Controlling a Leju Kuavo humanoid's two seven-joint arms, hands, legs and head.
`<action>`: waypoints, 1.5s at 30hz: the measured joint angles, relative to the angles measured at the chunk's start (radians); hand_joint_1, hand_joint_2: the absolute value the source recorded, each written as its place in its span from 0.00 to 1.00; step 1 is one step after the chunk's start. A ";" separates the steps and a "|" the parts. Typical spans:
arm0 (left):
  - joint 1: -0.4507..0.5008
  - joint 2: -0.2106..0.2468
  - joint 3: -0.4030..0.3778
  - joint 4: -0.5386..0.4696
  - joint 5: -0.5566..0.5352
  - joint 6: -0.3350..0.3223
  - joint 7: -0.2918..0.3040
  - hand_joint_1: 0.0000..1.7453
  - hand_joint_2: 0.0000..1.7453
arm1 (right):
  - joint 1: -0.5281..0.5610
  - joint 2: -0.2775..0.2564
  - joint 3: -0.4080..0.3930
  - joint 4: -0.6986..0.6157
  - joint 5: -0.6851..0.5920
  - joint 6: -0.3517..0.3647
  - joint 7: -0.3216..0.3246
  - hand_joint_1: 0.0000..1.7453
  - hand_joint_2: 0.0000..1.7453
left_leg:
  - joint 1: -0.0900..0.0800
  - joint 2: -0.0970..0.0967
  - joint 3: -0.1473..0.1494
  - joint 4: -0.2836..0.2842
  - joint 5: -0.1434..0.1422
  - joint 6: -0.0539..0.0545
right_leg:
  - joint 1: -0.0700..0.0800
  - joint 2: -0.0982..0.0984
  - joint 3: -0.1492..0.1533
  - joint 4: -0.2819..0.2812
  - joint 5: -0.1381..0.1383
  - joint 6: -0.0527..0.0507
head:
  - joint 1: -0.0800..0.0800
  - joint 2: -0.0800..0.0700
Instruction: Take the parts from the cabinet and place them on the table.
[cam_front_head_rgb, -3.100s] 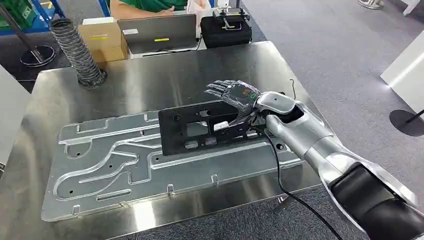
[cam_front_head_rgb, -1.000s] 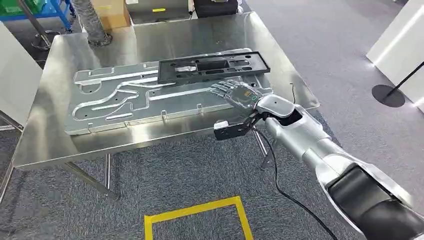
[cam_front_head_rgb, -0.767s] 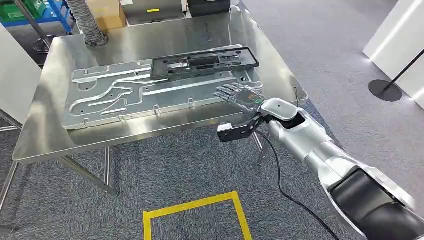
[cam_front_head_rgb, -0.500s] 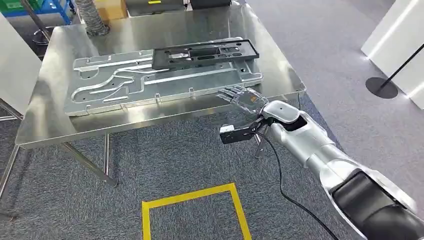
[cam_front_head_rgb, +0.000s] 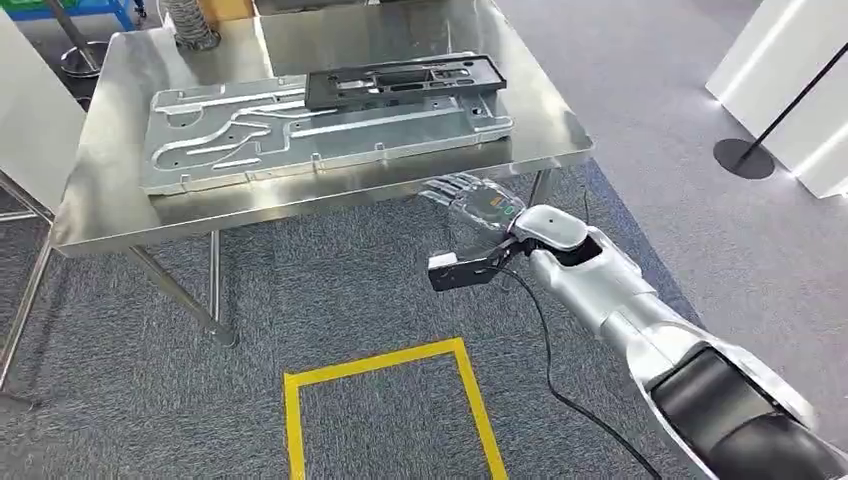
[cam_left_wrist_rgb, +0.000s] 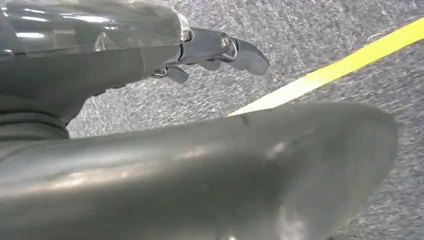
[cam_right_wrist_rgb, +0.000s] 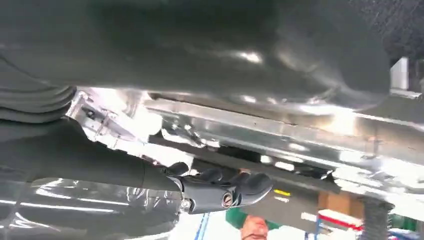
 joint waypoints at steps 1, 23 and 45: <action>-0.001 0.000 0.000 0.000 0.000 0.000 -0.001 0.00 0.00 | 0.006 0.000 -0.005 0.002 0.000 -0.002 -0.001 0.00 0.00 | 0.003 -0.003 0.002 -0.006 0.011 -0.005 | 0.001 -0.003 -0.012 0.003 0.013 -0.007 | 0.001 0.000; -0.006 -0.007 -0.009 0.000 -0.018 0.002 0.021 0.00 0.00 | 0.502 0.053 -0.545 0.476 -0.493 -0.053 0.151 0.00 0.00 | 0.001 -0.048 0.110 -0.047 -0.068 0.046 | 0.012 -0.031 -0.205 0.230 -0.070 0.005 | 0.001 0.000; -0.016 -0.009 -0.031 0.000 -0.037 0.028 0.027 0.00 0.00 | 0.859 0.220 -1.107 0.583 -0.896 -0.120 0.159 0.00 0.00 | -0.009 -0.045 0.224 0.011 -0.164 0.008 | 0.017 -0.050 -0.110 0.006 0.098 -0.044 | 0.000 0.000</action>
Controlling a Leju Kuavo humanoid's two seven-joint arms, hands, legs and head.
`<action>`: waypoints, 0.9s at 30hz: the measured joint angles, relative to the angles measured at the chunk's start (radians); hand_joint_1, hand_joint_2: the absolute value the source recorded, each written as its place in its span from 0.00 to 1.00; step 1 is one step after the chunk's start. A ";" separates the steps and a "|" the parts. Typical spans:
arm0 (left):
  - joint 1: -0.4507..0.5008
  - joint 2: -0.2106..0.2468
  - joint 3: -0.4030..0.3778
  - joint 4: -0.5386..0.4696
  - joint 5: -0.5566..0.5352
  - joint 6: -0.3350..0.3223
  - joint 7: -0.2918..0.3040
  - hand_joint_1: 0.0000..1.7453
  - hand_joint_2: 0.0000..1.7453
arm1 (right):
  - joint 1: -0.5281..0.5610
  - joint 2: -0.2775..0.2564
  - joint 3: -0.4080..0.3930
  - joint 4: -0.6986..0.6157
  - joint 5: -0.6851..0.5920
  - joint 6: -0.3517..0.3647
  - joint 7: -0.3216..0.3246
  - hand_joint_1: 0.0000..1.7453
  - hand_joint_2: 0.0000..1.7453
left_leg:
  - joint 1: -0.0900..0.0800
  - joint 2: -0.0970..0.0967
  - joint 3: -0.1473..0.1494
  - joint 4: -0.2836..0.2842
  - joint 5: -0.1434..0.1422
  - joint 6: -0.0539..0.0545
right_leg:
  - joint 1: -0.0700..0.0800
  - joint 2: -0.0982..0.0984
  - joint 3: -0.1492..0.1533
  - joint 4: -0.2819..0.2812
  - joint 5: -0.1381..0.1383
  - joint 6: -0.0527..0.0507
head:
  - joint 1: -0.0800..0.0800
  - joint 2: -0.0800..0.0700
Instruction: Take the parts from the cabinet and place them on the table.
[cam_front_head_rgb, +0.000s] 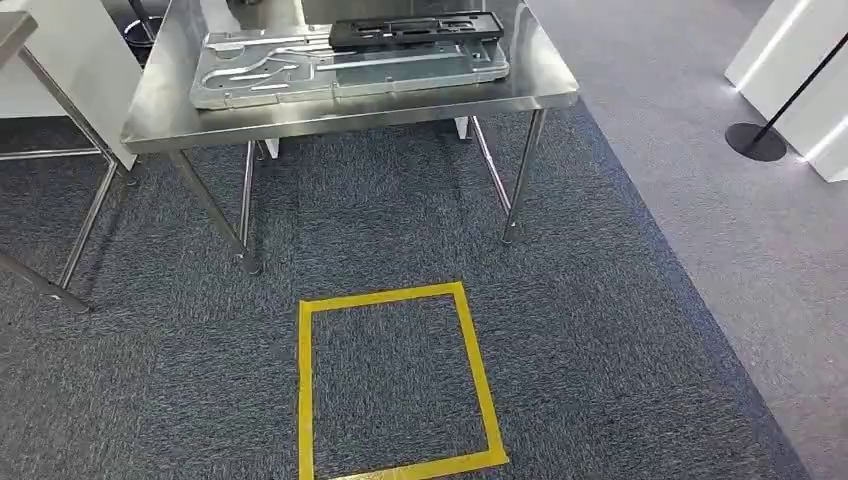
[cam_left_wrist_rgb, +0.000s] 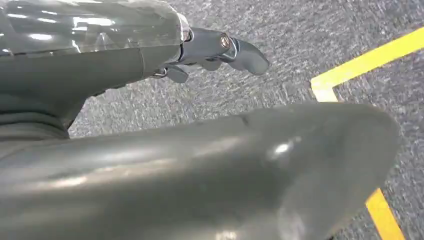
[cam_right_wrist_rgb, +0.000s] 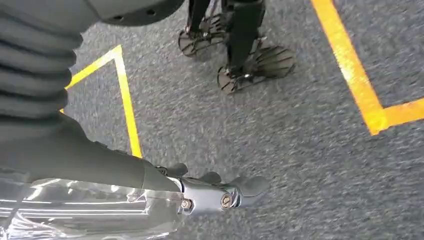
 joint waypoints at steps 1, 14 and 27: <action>-0.005 0.000 -0.002 0.000 -0.001 0.000 0.000 0.00 0.00 | 0.001 0.000 0.000 0.000 0.003 0.000 -0.003 0.00 0.00 | 0.000 0.001 0.029 -0.071 -0.030 0.004 | 0.000 -0.001 -0.003 0.004 0.005 0.006 | 0.000 0.000; 0.007 -0.009 -0.023 0.000 -0.024 0.002 0.037 0.00 0.00 | 0.011 0.022 -0.018 0.007 0.035 -0.055 0.053 0.00 1.00 | 0.001 0.004 -0.072 -0.036 0.035 0.033 | -0.016 0.013 0.087 0.043 -0.075 0.040 | 0.000 0.000; 0.007 -0.009 -0.023 0.000 -0.024 0.001 0.042 0.00 0.00 | 0.010 0.014 -0.018 0.014 0.041 -0.058 0.063 0.00 1.00 | 0.006 0.003 -0.199 0.235 -0.067 -0.018 | -0.014 0.006 0.082 -0.008 -0.063 -0.008 | 0.000 0.000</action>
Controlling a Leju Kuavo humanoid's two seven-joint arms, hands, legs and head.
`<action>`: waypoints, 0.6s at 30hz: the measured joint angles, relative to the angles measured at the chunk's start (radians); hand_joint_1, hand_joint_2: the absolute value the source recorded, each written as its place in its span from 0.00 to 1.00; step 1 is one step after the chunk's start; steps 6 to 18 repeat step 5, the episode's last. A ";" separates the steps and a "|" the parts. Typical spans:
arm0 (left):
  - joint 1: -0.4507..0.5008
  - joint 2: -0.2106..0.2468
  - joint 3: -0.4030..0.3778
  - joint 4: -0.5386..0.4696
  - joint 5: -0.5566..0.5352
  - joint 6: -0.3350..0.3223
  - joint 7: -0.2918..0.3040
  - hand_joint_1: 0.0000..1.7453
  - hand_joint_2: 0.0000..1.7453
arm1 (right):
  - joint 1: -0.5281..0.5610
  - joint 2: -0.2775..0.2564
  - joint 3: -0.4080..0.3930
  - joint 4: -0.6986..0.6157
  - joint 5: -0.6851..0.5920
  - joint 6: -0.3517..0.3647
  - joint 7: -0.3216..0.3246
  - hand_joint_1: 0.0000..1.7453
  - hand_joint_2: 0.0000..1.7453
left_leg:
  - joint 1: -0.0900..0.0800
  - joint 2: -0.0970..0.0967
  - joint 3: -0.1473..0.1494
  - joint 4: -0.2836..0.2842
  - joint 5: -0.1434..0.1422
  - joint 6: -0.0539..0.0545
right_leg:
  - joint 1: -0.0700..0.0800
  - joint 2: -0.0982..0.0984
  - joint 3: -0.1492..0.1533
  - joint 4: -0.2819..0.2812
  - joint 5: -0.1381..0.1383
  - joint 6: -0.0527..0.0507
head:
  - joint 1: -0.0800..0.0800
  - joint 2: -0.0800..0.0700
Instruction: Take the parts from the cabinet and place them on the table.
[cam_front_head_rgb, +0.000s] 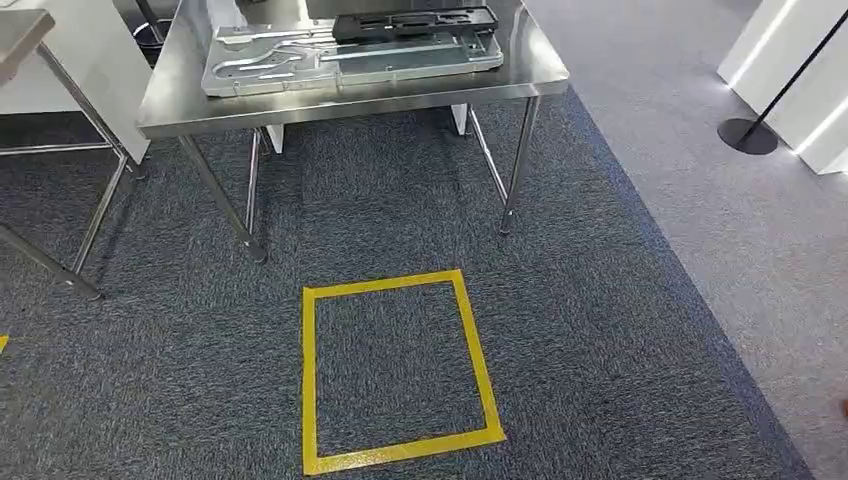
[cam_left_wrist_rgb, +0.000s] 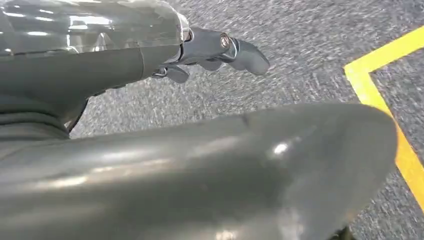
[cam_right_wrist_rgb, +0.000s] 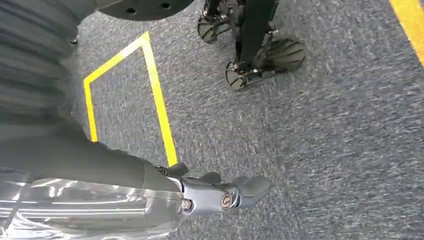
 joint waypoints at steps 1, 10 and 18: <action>-0.001 0.000 0.000 0.000 0.000 0.000 0.000 0.00 0.00 | -0.001 0.000 0.000 0.000 0.001 0.000 0.000 0.00 1.00 | 0.001 0.000 0.044 -0.088 0.047 0.001 | -0.001 0.000 0.000 0.004 0.000 0.002 | 0.000 0.000; -0.004 0.000 0.000 0.000 0.000 0.000 0.000 0.00 0.00 | -0.003 0.000 0.000 0.000 0.003 -0.001 0.000 0.00 1.00 | -0.002 -0.002 0.110 -0.250 0.092 0.023 | 0.006 0.001 -0.011 0.019 0.000 0.025 | 0.000 0.000; -0.004 0.000 0.000 0.000 0.000 0.000 0.000 0.00 0.00 | -0.003 0.000 0.000 0.000 0.003 -0.001 0.000 0.00 1.00 | -0.002 -0.002 0.110 -0.250 0.092 0.023 | 0.006 0.001 -0.011 0.019 0.000 0.025 | 0.000 0.000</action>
